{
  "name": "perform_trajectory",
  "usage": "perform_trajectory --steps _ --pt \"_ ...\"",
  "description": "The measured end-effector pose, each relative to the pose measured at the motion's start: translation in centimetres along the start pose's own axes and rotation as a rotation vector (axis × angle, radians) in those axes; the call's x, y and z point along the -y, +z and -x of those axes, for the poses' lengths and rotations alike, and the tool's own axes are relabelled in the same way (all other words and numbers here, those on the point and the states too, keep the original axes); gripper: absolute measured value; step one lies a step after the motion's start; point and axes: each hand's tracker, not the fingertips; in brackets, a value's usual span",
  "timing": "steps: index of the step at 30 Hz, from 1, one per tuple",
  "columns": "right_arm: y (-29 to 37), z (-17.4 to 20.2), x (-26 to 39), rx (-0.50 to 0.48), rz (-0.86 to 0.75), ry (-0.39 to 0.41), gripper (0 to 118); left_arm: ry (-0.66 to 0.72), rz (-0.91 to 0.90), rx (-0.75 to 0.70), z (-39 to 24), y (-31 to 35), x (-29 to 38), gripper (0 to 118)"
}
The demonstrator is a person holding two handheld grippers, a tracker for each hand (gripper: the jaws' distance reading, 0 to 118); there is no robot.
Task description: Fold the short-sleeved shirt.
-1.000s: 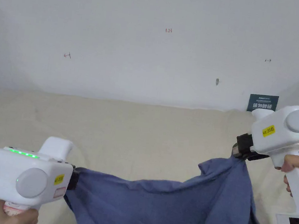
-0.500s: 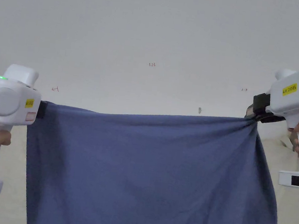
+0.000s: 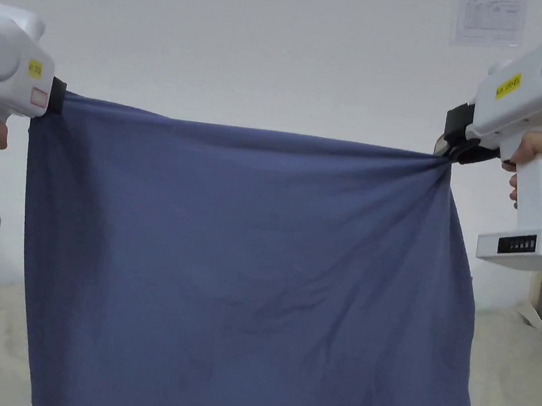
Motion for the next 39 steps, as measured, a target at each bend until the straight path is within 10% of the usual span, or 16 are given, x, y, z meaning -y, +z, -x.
perform_trajectory --steps 10,30,39 --pt "-4.1 0.6 -6.1 -0.004 -0.063 0.019 1 0.012 -0.040 -0.046 0.0 -3.1 -1.9 4" --pt "-21.9 -6.1 26.8 0.133 0.535 -0.107 1 -0.065 0.571 0.120 -8.5 -15.3 32.7 4" --pt "-14.0 -8.8 34.5 0.084 0.522 -0.199 1 0.000 0.553 0.136 -6.3 -6.4 37.8 4"
